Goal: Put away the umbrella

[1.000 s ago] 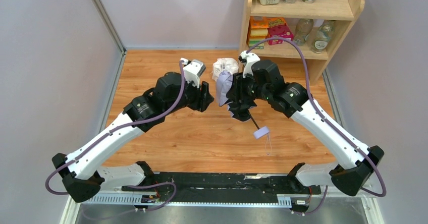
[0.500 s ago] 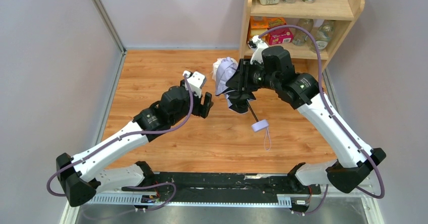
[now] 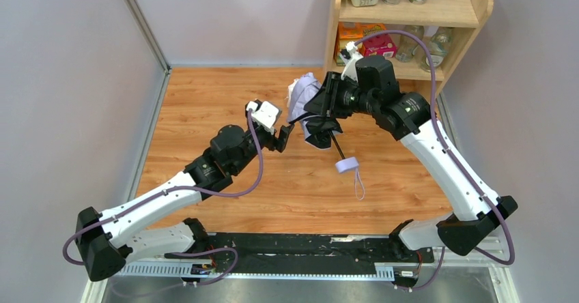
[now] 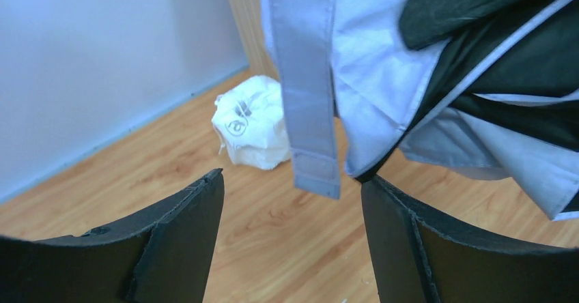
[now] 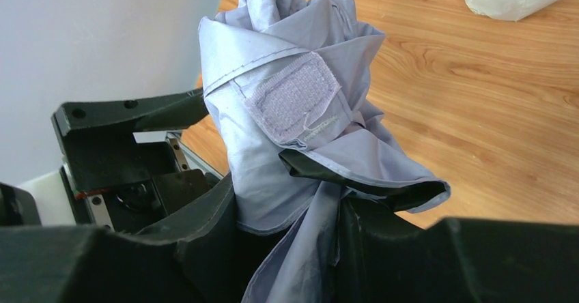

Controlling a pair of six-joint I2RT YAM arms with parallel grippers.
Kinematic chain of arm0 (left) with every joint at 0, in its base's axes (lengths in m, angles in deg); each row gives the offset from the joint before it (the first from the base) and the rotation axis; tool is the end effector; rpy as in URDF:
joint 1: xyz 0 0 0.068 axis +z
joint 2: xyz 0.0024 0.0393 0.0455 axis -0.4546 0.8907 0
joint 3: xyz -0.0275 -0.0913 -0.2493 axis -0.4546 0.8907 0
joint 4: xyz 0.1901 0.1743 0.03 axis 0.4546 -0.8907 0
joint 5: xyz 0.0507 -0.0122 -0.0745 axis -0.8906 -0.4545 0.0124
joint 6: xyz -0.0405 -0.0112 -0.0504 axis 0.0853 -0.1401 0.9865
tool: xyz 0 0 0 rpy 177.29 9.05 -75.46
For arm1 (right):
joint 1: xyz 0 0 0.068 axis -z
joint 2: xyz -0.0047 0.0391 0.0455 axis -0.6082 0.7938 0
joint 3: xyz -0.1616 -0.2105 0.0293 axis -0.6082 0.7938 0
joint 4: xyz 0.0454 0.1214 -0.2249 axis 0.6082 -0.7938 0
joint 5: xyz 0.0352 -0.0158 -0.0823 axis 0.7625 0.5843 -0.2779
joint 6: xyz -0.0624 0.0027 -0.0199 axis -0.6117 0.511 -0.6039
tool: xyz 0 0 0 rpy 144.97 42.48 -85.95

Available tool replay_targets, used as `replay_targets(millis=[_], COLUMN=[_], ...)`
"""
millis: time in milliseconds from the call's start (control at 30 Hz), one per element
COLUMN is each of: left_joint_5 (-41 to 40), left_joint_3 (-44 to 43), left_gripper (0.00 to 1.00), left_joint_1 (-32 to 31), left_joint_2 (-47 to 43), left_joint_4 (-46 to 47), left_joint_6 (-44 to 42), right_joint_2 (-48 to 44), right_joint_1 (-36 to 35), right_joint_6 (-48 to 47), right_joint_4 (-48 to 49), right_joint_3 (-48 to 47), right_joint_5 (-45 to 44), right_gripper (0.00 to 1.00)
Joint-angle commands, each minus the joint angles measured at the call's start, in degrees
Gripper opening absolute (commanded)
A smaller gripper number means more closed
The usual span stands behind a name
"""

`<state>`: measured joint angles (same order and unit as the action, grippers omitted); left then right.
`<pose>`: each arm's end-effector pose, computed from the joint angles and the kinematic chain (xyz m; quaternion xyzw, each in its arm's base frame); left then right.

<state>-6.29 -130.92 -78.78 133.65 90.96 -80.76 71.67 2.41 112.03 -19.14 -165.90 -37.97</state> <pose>0.1710 -0.1943 0.3461 0.2450 0.6788 -0.1930 0.6648 0.2307 0.1759 0.4281 -0.0661 0.8642 0.3578 0.3475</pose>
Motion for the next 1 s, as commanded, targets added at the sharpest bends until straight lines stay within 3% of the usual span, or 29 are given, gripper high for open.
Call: replay_targets(millis=[0, 167, 333, 467, 500, 533, 567, 700, 867, 967], left_joint_5=[3.4, -2.47, -10.55, -14.87, -14.79, -14.36, -13.22, -3.23, 15.06, 26.04], left_joint_3=[0.87, 0.09, -0.79, -2.29, -2.46, -2.29, -1.42, -2.37, -8.16, -12.74], left_gripper=[0.8, 0.79, 0.67, 0.39, 0.22, 0.13, 0.06, 0.0, 0.0, 0.0], left_joint_1=[-0.37, -0.37, -0.72, -0.81, -0.9, -0.99, -1.08, -0.99, -0.99, -0.99], left_joint_2=[0.93, 4.7, 8.14, 9.99, 9.12, 8.33, 6.49, -0.28, -7.93, -8.56], left_joint_4=[8.77, 12.01, 17.74, 19.58, 18.97, 18.53, 18.44, 5.63, -17.11, -24.42], left_joint_6=[-5.45, -8.17, -11.95, -14.24, -14.07, -13.46, -12.93, -7.4, 1.74, 9.89], right_joint_2=[0.03, -0.41, -1.81, -2.78, -3.04, -3.39, -3.57, -4.28, -5.33, -5.95], right_joint_1=[0.33, 0.33, 0.33, 0.33, 0.33, 0.33, 0.33, 0.51, 0.42, -0.11], right_joint_6=[4.25, 6.71, 8.74, 8.3, 8.04, 7.34, 6.37, -2.14, -16.72, -22.97], right_joint_4=[5.16, 7.27, 9.82, 9.82, 9.82, 9.65, 9.65, 7.81, 8.5, 10.43], right_joint_3=[-4.82, -3.68, -1.48, -0.87, -0.78, -0.51, -0.08, 0.28, 4.66, 8.88], right_joint_5=[2.47, 4.4, 5.99, 5.99, 5.99, 5.9, 5.73, 2.84, 0.98, -2.0], right_gripper=[0.0, 0.0, 0.0, 0.0, 0.0, 0.0, 0.0, 0.0, 0.0, 0.0])
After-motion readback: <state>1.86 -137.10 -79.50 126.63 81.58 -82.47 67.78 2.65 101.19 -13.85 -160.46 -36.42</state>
